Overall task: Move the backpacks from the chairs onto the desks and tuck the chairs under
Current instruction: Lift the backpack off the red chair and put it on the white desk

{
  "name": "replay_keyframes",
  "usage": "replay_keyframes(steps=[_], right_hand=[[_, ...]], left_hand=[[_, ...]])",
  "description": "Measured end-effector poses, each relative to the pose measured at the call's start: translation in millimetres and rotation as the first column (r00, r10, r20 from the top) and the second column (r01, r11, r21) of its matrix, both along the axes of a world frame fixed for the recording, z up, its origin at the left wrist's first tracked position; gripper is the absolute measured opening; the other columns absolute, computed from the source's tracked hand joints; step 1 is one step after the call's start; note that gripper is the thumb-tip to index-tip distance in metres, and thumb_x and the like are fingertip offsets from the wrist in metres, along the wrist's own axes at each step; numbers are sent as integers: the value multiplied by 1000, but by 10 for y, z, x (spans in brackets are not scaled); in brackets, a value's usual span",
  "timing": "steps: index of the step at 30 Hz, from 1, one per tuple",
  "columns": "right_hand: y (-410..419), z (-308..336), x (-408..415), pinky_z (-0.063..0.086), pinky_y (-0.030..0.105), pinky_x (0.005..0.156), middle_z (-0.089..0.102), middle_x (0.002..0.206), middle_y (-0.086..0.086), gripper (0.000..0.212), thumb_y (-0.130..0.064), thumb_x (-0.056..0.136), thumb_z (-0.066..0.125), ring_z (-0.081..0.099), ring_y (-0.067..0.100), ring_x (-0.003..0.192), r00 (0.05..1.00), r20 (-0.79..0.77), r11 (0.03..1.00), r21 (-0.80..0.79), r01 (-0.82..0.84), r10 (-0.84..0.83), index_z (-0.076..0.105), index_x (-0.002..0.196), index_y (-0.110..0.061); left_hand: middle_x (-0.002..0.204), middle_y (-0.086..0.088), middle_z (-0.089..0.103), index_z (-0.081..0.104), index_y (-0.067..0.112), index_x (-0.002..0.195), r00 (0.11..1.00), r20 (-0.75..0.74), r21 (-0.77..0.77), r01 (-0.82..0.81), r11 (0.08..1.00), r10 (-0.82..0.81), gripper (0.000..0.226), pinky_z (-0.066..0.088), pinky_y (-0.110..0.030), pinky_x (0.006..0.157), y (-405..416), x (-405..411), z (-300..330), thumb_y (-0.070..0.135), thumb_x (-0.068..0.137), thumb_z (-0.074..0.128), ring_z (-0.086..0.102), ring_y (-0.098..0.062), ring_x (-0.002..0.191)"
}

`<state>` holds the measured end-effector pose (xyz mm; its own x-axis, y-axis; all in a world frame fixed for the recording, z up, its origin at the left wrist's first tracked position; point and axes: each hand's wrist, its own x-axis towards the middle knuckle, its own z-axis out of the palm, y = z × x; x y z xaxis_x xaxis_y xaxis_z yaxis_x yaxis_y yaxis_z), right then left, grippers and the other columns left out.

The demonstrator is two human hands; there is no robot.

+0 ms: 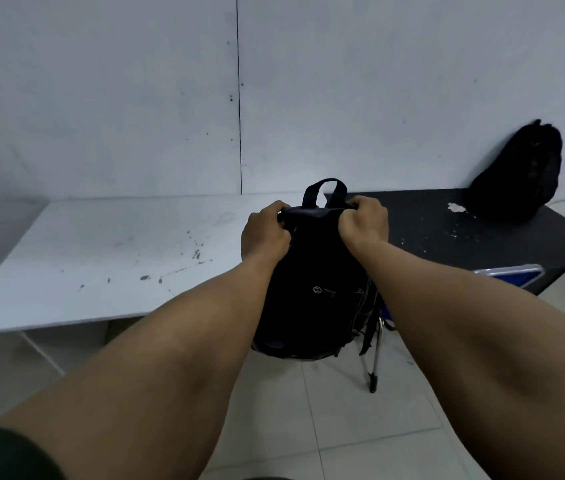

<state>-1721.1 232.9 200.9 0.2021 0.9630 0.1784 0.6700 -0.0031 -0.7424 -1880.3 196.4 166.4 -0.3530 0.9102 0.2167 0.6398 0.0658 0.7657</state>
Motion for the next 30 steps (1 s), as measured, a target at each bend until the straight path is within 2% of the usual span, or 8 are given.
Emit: replay_keyframes(steps=[4,6,12,17,20,26,30], right_hand=[[336,213,-89,45,31,69,65,86,3,37,-2,72,38,61,29,80,1000,-3,999,35,10,-9,68,83,-21],[492,309,-124,49,33,68,65,82,2,36,-2,70,37,62,29,78,1000,2,999,47,-5,4,66,79,-22],[1071,490,-182,49,34,68,63,79,0,38,-4,69,36,61,30,78,1000,12,997,79,-8,8,67,82,-21],[1655,537,-150,53,37,76,64,84,2,38,-4,70,37,62,30,82,999,4,996,85,-40,40,67,85,-21],[2024,551,-119,48,33,72,66,89,4,38,-4,68,37,61,30,83,996,1,992,86,-88,88,67,86,-20],[2664,630,-39,44,30,70,61,84,1,37,-3,68,38,60,29,83,985,1,982,78,-171,172,66,86,-20],[3048,706,-42,45,31,70,64,88,3,38,-3,69,38,60,28,83,972,23,969,83,-234,233,66,86,-20]], left_hand=[[87,4,66,65,34,108,1000,-7,49,4,999,-3,49,54,-33,72,380,-94,209,3,79,43,62,-23,80],[86,4,67,65,34,108,1000,-9,74,-4,997,5,48,55,-34,73,541,-123,296,2,79,43,63,-23,80],[90,5,69,66,36,109,999,20,109,-52,993,51,51,51,-30,73,1147,-169,485,3,76,44,63,-23,84],[91,4,69,66,36,109,997,5,125,-83,989,83,52,52,-31,74,1685,-135,548,2,75,46,63,-23,84],[89,4,69,66,36,108,992,5,117,-125,985,125,54,49,-29,71,2009,-96,554,1,72,45,62,-23,84],[88,3,69,65,38,106,979,22,109,-201,973,200,54,54,-33,74,2540,31,593,1,71,44,64,-25,83],[89,3,70,65,36,108,966,44,111,-259,959,256,54,50,-30,71,2844,75,622,2,72,44,63,-24,83]])
